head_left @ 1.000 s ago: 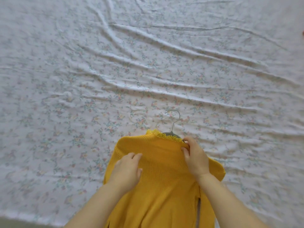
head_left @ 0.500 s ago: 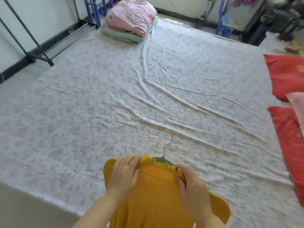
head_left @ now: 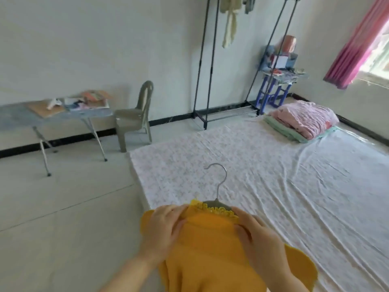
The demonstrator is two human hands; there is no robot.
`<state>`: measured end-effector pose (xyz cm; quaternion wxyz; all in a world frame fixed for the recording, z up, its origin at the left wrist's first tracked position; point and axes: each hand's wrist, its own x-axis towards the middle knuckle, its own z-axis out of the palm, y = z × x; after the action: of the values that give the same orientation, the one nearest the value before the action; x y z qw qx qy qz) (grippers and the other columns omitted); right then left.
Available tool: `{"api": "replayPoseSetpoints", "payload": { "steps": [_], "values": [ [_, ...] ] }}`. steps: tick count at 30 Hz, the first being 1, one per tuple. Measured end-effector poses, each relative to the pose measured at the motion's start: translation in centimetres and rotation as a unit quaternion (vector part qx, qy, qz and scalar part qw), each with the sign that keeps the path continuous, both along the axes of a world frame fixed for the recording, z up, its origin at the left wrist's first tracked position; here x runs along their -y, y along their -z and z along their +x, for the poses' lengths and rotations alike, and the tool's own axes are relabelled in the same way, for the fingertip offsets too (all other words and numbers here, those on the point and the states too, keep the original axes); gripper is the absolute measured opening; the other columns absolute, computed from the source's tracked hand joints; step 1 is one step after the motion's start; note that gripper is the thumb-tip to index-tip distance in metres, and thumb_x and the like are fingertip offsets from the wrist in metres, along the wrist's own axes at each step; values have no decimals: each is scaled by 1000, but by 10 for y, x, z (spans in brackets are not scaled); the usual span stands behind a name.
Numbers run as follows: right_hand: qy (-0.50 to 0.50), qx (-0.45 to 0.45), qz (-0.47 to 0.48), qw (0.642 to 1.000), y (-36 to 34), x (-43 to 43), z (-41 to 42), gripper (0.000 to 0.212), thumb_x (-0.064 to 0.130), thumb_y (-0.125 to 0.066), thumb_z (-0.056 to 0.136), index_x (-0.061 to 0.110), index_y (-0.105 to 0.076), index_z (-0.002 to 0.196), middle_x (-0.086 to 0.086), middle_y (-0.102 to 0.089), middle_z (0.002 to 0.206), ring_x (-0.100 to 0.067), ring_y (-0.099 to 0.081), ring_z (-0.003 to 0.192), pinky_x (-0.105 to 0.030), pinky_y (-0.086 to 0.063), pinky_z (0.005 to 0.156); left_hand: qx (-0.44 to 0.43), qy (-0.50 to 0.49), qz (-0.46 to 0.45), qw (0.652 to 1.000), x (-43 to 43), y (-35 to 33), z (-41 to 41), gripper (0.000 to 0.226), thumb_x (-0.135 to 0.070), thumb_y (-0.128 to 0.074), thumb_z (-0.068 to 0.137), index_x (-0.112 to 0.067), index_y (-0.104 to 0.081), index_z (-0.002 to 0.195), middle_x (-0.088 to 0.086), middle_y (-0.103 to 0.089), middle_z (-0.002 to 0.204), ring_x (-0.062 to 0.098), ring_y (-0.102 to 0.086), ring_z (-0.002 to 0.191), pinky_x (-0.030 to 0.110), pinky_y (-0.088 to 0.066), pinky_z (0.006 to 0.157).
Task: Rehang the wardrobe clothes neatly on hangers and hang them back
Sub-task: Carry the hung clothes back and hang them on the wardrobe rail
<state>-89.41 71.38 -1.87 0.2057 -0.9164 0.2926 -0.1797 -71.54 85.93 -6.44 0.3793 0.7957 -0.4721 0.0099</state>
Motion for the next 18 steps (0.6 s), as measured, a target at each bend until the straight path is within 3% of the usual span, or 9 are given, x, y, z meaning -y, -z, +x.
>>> {"api": "replayPoseSetpoints", "payload": {
  "steps": [6,9,13,18],
  "values": [
    [-161,29,-5,987,-33,-48,110,39,24,-53,93,44,-49,126,29,-45,104,2,-49,80,-5,-40,63,33,-146,-7,989,-104,-32,60,32,-19,-60,84,-15,-63,116,0,-66,104,14,-60,94,15,-36,87],
    [-219,34,-11,975,-53,-86,171,38,27,-51,94,45,-47,127,26,-47,108,5,-48,80,-5,-40,63,45,-224,-20,973,-157,-45,94,36,-16,-59,88,-19,-57,123,-2,-61,114,13,-54,104,26,-39,94],
    [-282,56,-25,958,-78,-147,258,38,27,-51,93,43,-48,127,36,-39,99,13,-46,75,-2,-40,65,79,-298,-32,951,-228,-65,146,39,-18,-59,89,-20,-53,128,-4,-57,120,5,-43,109,19,-27,97],
    [-339,88,-55,935,-101,-237,369,38,27,-56,91,41,-51,126,29,-46,101,8,-43,77,-1,-36,58,101,-359,-33,927,-322,-86,225,43,-24,-53,92,-21,-46,134,-4,-50,130,9,-42,120,16,-23,102]
  ]
}}
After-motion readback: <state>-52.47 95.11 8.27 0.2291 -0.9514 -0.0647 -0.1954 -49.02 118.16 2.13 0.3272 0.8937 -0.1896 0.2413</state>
